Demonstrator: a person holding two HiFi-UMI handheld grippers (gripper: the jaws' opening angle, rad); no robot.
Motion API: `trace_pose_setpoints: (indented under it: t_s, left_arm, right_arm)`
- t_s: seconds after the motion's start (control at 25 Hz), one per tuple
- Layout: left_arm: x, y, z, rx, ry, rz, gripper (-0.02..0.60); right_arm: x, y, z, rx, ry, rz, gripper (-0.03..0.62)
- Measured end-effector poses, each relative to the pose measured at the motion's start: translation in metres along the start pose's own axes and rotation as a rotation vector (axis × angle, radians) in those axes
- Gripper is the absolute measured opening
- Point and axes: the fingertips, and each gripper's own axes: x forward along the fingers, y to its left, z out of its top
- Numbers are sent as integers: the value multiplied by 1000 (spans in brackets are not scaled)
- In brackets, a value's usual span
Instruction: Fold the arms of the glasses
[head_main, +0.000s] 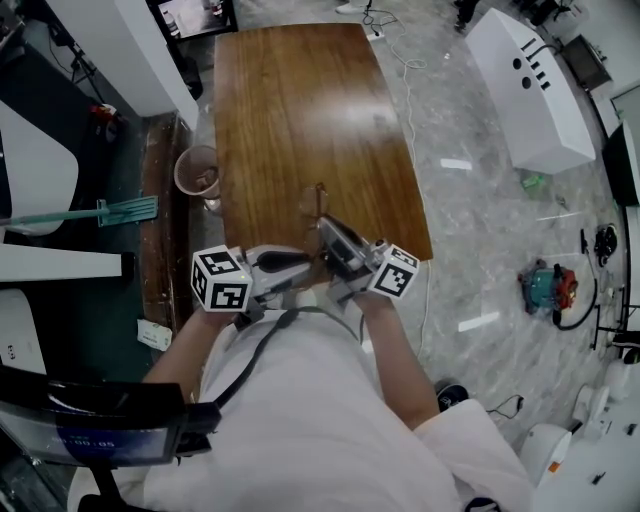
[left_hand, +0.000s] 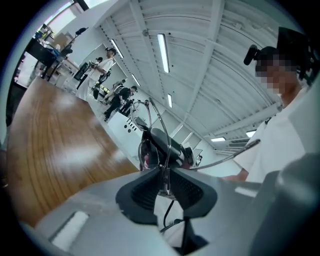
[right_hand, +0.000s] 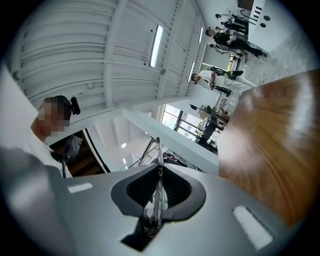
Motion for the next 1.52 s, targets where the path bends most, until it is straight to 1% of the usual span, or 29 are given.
trace_pose_setpoints:
  t_s: [0.04,0.12,0.16,0.2,0.24,0.28,0.36,0.4,0.44,0.52,0.68,0.84,0.96,1.04,1.08,1.16,1.2,1.28,1.32,1.36,1.4,1.48,1.52]
  left_arm:
    - [-5,1,0,3,-8,11,78]
    - [-16,5,3,10,-39,30,77]
    - [-20,4,7,14,-62,32,70]
    - [-23,2,12,20,-89,24,50]
    - [-23,-3,18,24,-115,5,18]
    - [-21,-9,23,22,-137,-21,6]
    - [-14,-18,28,-2,-165,-71,6]
    - [-10,-20,29,-18,-172,-85,6]
    - [-8,-20,29,-27,-175,-88,6]
    - [-5,-18,26,-20,-169,-73,6]
    - [0,-12,21,-4,-154,-33,5]
    - [-3,-15,18,-13,-156,-38,5]
    - [-15,-16,16,-8,-168,-35,6]
    - [-25,-15,15,21,-176,-5,6]
    - [-30,-15,16,50,-178,21,6]
    - [-36,-20,19,137,-179,67,6]
    - [-37,-26,22,190,-179,74,6]
    - [-35,-41,28,288,-173,67,8]
    - [-31,-48,31,324,-165,61,32]
    - [-27,-53,32,348,-157,56,81]
    - [-24,-56,34,362,-153,53,103]
    - [-21,-59,38,371,-165,54,96]
    - [-21,-60,41,369,-176,57,81]
  right_arm:
    - [-1,-2,2,-4,-7,-8,32]
    - [-2,-6,5,-5,-23,-22,32]
    - [-2,-7,7,-3,-33,-27,32]
    - [-2,-6,9,-3,-44,-35,32]
    - [-3,-5,10,-6,-57,-45,32]
    - [-3,-3,12,-12,-71,-58,32]
    - [-4,0,15,-28,-105,-88,32]
    - [-3,2,15,-30,-122,-96,32]
    - [-2,4,15,-29,-136,-97,32]
    - [2,9,13,-30,-149,-95,32]
    - [4,15,8,-46,-142,-119,31]
    - [0,15,7,-59,-148,-147,31]
    - [-5,11,8,-46,-169,-157,31]
    - [-10,8,12,-47,-185,-174,31]
    - [-13,7,14,-41,-195,-183,31]
    - [-19,3,18,-22,-219,-216,31]
    - [-21,0,20,-14,-230,-235,31]
    - [-21,-4,23,-5,-247,-257,31]
    - [-19,-4,24,-3,-252,-258,31]
    - [-17,-3,25,0,-257,-255,31]
    - [-14,-1,24,1,-259,-250,31]
    - [-8,3,22,-1,-257,-239,31]
    - [-7,4,20,-1,-254,-235,31]
